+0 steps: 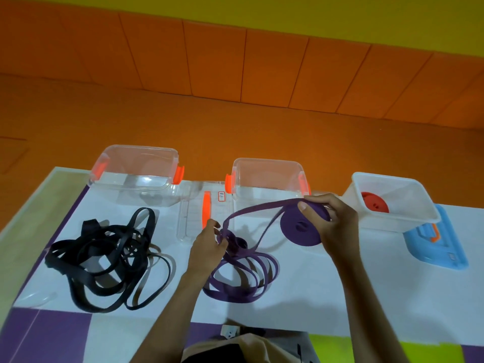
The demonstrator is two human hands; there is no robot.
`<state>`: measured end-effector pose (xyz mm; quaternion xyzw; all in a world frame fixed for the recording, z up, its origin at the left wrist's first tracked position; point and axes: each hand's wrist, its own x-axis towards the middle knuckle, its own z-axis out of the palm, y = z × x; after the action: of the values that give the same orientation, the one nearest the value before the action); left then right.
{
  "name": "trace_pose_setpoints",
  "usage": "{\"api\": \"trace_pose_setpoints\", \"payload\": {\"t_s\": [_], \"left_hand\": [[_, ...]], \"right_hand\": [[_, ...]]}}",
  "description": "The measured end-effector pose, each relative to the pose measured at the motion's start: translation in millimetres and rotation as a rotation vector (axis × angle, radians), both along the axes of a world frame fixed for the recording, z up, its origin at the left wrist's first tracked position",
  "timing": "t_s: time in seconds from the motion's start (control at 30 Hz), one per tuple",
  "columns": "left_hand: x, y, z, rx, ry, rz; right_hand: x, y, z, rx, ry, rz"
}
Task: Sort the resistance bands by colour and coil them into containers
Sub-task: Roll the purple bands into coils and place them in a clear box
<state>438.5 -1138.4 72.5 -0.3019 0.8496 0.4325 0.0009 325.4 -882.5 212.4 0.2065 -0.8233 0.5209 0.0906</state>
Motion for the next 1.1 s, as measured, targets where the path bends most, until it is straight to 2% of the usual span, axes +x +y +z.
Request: {"api": "trace_pose_setpoints", "payload": {"t_s": [0.07,0.1,0.2,0.3,0.47,0.6,0.73,0.9,1.1], "left_hand": [[2,-6,14,0.063,-0.089,-0.206],[1,-7,28,0.139,-0.051,-0.298],[-10,7,81,0.388,0.254,-0.435],[-25,30,123,0.438,0.424,-0.527],[-35,42,137,0.485,0.501,-0.447],[-34,45,136,0.46,0.594,-0.371],[-35,41,141,0.512,0.655,-0.305],[-35,44,148,0.557,0.662,-0.333],[-33,49,144,0.559,0.655,-0.315]], "right_hand": [[5,-2,3,-0.013,0.019,0.048],[6,-2,4,-0.021,0.027,0.075],[9,-4,6,0.025,0.067,0.183],[12,-10,9,0.019,0.078,0.255],[14,-9,14,-0.022,0.075,0.303],[15,-10,17,-0.172,-0.149,0.257],[12,-5,17,-0.258,-0.215,0.289],[4,-1,22,-0.294,-0.347,0.325],[2,-5,26,-0.212,-0.222,0.288]]}}
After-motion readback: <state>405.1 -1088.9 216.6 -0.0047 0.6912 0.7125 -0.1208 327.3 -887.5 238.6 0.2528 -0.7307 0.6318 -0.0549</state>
